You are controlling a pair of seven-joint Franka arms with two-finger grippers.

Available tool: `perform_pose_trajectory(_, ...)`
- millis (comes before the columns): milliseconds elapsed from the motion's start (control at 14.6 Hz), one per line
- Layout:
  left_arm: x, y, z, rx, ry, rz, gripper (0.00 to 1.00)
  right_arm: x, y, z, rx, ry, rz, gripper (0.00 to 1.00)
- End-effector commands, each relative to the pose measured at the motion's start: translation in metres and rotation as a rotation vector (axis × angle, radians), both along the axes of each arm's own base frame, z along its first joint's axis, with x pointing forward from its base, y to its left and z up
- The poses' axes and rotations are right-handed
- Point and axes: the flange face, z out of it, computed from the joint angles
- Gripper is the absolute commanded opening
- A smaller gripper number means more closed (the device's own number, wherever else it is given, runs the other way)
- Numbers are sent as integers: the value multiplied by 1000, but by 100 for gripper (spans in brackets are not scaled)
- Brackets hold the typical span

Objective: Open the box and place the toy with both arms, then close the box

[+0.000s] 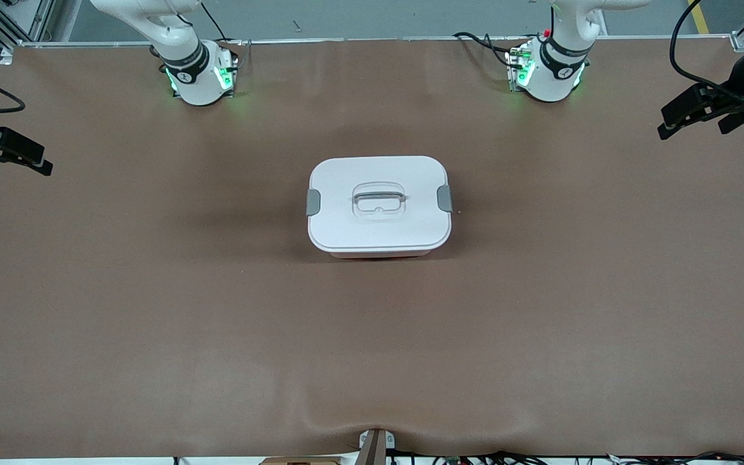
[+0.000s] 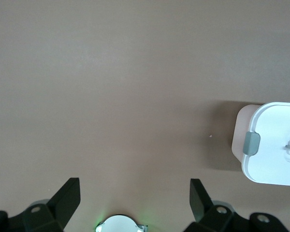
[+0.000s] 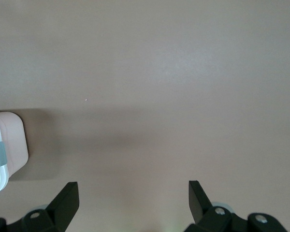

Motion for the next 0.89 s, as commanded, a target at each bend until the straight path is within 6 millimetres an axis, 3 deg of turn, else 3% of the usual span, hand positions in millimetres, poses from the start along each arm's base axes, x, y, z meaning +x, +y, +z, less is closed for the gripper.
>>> perform_pose_trajectory(0,-3,0,4,-9,-16,-14,100,-3,-3,6,-11,-2,-15,100)
perform_pose_trajectory(412,-2,3,4,13,-23,-15,100,-4,-6,5,-11,7,-16,100)
perform_pose_trajectory(824,8,-3,-10,9,-55,-13,100,-4,-8,9,-11,0,-18,100)
